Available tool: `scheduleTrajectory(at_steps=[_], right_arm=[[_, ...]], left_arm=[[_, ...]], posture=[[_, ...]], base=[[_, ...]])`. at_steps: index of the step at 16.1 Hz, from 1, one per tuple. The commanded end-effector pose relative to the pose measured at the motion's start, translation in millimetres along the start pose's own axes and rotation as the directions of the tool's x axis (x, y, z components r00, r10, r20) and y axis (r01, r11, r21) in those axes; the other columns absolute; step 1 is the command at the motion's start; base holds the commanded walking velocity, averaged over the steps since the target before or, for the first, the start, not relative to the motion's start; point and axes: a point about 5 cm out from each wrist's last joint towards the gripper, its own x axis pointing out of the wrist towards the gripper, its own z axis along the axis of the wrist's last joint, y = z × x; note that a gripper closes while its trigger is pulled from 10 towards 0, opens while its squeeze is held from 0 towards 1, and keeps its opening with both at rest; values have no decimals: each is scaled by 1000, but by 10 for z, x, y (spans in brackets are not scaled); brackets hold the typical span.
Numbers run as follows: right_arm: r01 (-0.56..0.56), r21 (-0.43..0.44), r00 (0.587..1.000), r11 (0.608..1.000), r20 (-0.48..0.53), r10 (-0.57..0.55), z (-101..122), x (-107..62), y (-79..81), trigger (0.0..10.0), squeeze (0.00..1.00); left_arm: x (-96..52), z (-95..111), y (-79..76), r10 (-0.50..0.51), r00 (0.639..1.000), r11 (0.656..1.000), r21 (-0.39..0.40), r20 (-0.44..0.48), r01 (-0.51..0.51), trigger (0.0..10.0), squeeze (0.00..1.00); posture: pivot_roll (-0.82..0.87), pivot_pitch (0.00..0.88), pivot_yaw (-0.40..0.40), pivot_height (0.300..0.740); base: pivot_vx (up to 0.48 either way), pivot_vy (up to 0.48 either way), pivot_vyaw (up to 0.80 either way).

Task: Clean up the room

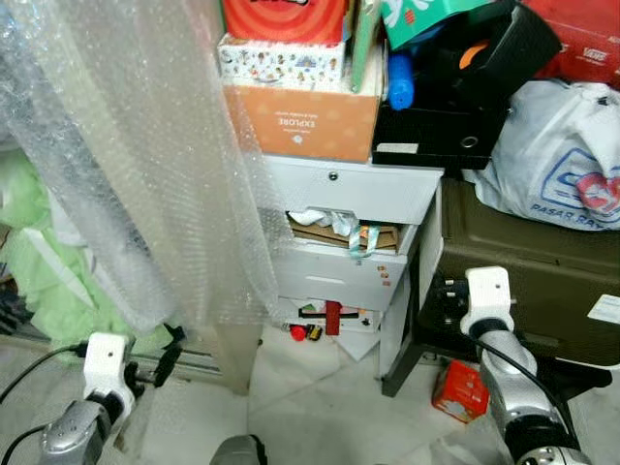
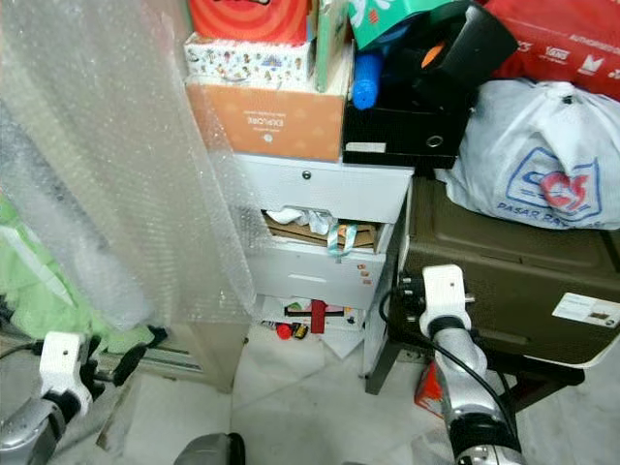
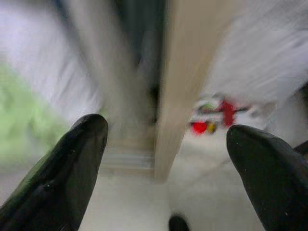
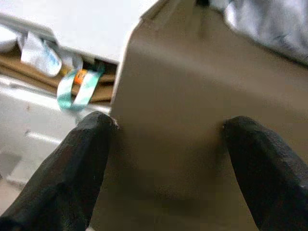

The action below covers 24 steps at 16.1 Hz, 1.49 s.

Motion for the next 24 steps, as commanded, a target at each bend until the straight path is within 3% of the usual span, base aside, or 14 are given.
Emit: scheduleTrajectory(at_steps=[1, 2, 4, 6, 7, 10, 12, 14, 15, 19, 21, 24], right_arm=[[3, -13, 1000, 1000, 7, -3, 17, 28, 3, 10000, 0], [3, -15, 1000, 1000, 5, -3, 12, 28, 3, 10000, 0], [12, -37, 1000, 999, -26, -13, -60, 1, -18, 10000, 0], [7, -55, 999, 998, -44, -9, -152, -75, -5, 10000, 0], [16, -96, 995, 995, -100, -25, -351, -222, -23, 10000, 0], [93, -9, 933, 996, -349, -90, -846, -536, -96, 10000, 0], [103, 46, 905, 994, -418, -74, -954, -604, -68, 10000, 0], [132, 149, 857, 980, -514, -37, -1049, -625, -4, 10000, 0], [117, 159, 833, 980, -554, -9, -1079, -625, 35, 10000, 0], [77, 108, 752, 991, -659, 13, -1171, -677, 73, 10000, 0], [69, 138, 747, 988, -664, 40, -1138, -624, 148, 10000, 0], [54, 152, 748, 987, -661, 61, -1051, -510, 249, 10000, 0]], left_arm=[[-66, -119, 117, 65, 996, 998, 0, -57, -65, 10000, 0], [-68, -135, 122, 70, 995, 998, -1, -65, -70, 10000, 0], [-91, -316, 130, 132, 976, 991, 22, -171, -130, 10000, 0], [-98, -376, 128, 162, 966, 987, 14, -200, -163, 10000, 0], [-99, -443, 108, 183, 954, 983, 15, -238, -185, 10000, 0], [-150, -599, 87, 248, 910, 968, 56, -333, -244, 10000, 0], [-142, -657, 56, 282, 875, 959, 82, -393, -272, 10000, 0], [-55, -645, -19, 306, 847, 952, 121, -435, -282, 10000, 0], [-7, -621, -56, 309, 843, 951, 128, -441, -282, 10000, 0], [12, -649, -96, 349, 801, 936, 132, -487, -328, 10000, 0], [90, -557, -94, 382, 793, 910, 40, -474, -413, 10000, 0], [141, -493, -96, 368, 806, 918, 45, -463, -393, 10000, 0]], posture=[[46, 42, -14, 740], [46, 42, -14, 740], [30, 45, -22, 740], [19, 47, -27, 740], [18, 51, -30, 740], [10, 56, -32, 740], [8, 58, -33, 740], [9, 60, -34, 740], [8, 60, -33, 740], [9, 55, -35, 740], [7, 56, -33, 740], [5, 46, -30, 740]], base=[[0, 0, 0], [0, 0, 0], [0, 0, 0], [0, 0, 0], [0, 0, 0], [0, 0, 0], [0, 0, 0], [0, 0, 0], [0, 0, 0], [0, 0, 0], [0, 0, 0], [0, 0, 0]])
